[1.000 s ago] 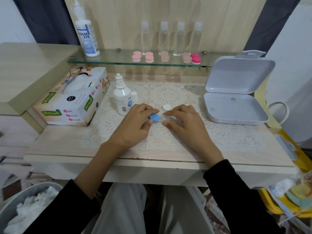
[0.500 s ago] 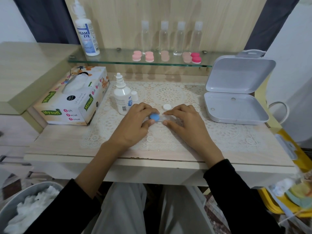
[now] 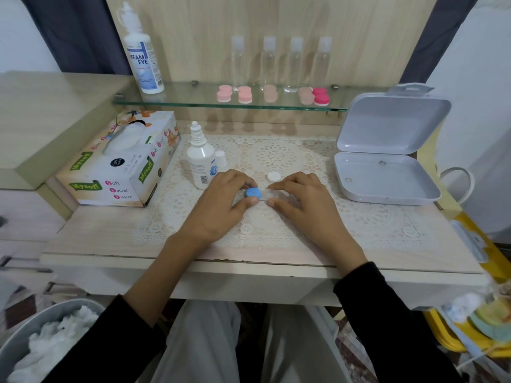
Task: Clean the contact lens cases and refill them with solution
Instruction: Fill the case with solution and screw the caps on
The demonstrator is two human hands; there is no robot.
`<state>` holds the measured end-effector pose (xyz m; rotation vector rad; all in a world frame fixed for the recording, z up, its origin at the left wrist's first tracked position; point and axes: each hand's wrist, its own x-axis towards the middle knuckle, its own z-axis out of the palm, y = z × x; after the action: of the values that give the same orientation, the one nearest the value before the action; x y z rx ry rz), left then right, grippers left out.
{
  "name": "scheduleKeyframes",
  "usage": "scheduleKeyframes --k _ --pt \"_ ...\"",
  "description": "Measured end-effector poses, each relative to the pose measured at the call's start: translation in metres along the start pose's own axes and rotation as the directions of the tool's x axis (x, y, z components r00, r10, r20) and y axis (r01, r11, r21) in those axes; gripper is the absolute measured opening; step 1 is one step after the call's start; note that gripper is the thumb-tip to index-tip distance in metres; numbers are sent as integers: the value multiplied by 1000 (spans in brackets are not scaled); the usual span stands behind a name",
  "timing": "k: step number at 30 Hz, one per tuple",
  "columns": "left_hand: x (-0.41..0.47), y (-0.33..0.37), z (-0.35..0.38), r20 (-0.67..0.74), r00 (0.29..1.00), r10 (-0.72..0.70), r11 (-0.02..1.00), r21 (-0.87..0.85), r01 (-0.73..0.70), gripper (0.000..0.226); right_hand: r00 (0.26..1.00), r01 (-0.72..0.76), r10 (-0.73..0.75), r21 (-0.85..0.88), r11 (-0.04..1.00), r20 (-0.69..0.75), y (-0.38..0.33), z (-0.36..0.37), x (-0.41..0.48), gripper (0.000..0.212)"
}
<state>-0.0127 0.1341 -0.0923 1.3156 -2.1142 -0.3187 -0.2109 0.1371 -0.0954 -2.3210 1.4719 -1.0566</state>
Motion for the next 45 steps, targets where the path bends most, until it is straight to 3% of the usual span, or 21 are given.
scheduleKeyframes --k 13,19,34,41,45 --pt "-2 2 -1 -5 1000 -27 1000 8 27 39 1000 -4 4 -9 1000 3 -1 0 0 30" --pt "1 1 -1 -34 999 -26 1000 5 26 22 1000 -4 4 -7 1000 2 -1 0 0 30" --pt "0 3 -1 9 1000 -12 1000 -14 12 22 1000 -24 24 -1 1000 9 -1 0 0 30" --pt "0 1 -2 8 1000 -11 1000 -21 11 23 985 -168 172 226 960 3 1 -5 12 20" --pt "-1 0 -1 10 1000 -9 1000 -20 9 23 979 -201 196 107 974 58 5 -5 26 28"
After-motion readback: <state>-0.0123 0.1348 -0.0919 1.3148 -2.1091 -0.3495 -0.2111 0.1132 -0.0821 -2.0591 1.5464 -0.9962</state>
